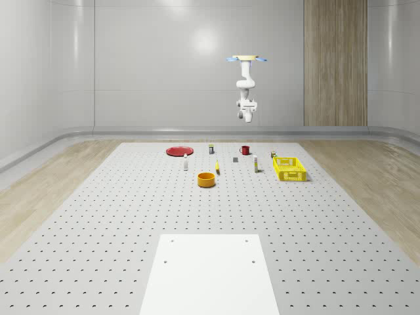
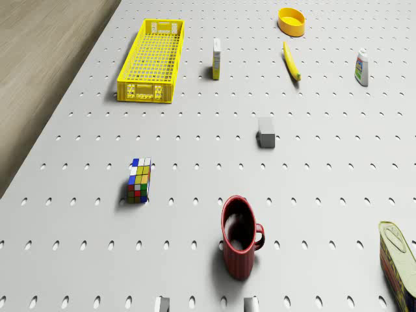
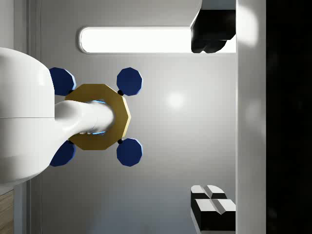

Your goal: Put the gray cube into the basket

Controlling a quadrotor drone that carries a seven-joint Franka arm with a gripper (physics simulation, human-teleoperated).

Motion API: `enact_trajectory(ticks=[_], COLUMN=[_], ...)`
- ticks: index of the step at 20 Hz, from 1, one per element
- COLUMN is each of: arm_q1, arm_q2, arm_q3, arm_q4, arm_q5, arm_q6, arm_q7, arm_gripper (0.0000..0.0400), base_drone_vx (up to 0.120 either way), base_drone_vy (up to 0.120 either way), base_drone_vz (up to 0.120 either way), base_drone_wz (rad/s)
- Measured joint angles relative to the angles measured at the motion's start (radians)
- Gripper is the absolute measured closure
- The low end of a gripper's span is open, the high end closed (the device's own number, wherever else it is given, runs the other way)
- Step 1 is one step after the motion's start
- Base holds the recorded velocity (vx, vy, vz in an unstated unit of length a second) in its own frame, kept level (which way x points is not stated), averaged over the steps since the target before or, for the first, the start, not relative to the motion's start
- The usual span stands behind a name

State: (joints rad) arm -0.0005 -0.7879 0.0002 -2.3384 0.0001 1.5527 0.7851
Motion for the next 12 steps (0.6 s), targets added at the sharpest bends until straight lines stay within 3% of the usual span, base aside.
enact_trajectory(ticks=[6,12], arm_q1=[-0.003,-0.004], arm_q2=[0.025,0.065], arm_q3=[0.001,0.003], arm_q4=[0.128,0.236], arm_q5=[0.001,0.002], arm_q6=[-0.098,-0.162], arm_q7=[-0.002,-0.002], arm_gripper=[0.0000,0.0000], base_drone_vx=[0.000,0.000], base_drone_vy=[0.000,0.000], base_drone_vz=[0.000,0.000], base_drone_wz=[0.000,0.000])
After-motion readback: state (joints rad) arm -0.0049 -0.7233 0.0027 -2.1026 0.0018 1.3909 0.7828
